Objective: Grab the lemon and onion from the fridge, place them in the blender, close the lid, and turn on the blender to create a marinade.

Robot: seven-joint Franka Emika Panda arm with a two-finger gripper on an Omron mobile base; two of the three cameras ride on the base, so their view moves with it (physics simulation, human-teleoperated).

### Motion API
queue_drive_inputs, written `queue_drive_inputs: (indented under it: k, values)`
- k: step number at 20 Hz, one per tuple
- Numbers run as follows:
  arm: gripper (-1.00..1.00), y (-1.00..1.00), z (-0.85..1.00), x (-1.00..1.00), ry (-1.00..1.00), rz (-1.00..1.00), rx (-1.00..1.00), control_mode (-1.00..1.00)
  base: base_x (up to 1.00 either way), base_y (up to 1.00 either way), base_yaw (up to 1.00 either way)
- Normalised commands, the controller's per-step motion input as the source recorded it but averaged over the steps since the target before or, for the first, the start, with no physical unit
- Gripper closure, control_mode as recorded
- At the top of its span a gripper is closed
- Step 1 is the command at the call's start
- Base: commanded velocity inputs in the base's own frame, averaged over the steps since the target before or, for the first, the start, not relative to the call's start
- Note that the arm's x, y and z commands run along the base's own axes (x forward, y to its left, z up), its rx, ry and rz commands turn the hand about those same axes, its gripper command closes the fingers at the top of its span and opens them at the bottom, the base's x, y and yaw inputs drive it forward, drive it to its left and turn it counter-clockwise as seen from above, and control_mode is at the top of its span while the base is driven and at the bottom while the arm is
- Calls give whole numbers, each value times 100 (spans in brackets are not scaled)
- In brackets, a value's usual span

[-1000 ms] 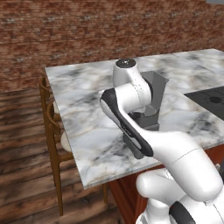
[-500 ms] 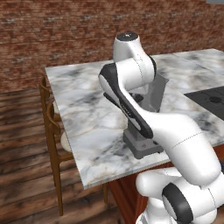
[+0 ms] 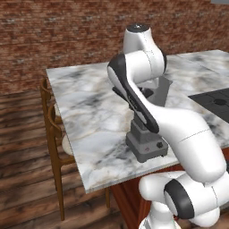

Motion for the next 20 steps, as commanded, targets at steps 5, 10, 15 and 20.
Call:
queue_drive_inputs:
  k: [5, 10, 15, 20]
  values:
    - [100, -30, 4, 1, -17, 0, 0, -100, 0, 0, 0]
    - [100, -32, 12, 7, -15, 0, 0, -100, 0, 0, 0]
    - [100, -29, 34, 19, -2, 0, 0, -100, 0, 0, 0]
    - [100, -27, 44, 31, 0, 0, 0, -100, 0, 0, 0]
